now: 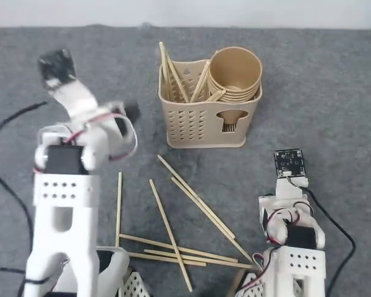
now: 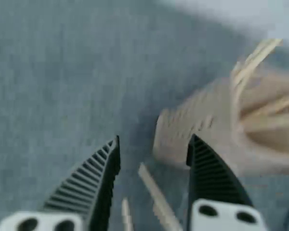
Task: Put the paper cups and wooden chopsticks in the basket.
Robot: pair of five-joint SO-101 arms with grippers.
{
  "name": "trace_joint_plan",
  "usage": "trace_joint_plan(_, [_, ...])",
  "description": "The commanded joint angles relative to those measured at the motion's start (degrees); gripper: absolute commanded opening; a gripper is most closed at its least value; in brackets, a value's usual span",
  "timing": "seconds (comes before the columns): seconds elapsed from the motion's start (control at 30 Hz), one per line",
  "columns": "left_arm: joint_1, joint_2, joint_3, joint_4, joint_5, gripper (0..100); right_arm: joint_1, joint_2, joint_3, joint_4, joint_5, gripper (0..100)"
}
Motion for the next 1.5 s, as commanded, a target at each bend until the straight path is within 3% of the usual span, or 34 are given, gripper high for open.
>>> trace_joint_plan(0.0, [-0.26, -0.44, 11.47, 1.58, 0.53, 22, 0.92, -1.01, -0.35, -1.36, 1.05, 11.4])
trace_joint_plan(0.27, [2.37, -0.09, 27.3, 0.26, 0.44, 22, 0.84, -1.01, -0.26, -1.19, 1.05, 11.4])
trace_joint_plan(0.5, [7.47, 0.0, 37.49, -10.46, 0.88, 22, 0.75, -1.01, -0.26, -1.01, 1.05, 11.4])
trace_joint_plan(0.8, [13.01, 0.0, 38.02, -15.47, 8.62, 22, 0.84, -1.01, -0.26, -1.01, 1.05, 11.4])
trace_joint_plan(1.47, [12.75, 0.79, 35.91, -15.47, 9.23, 22, 0.84, -1.01, -0.26, -0.92, 1.05, 11.4])
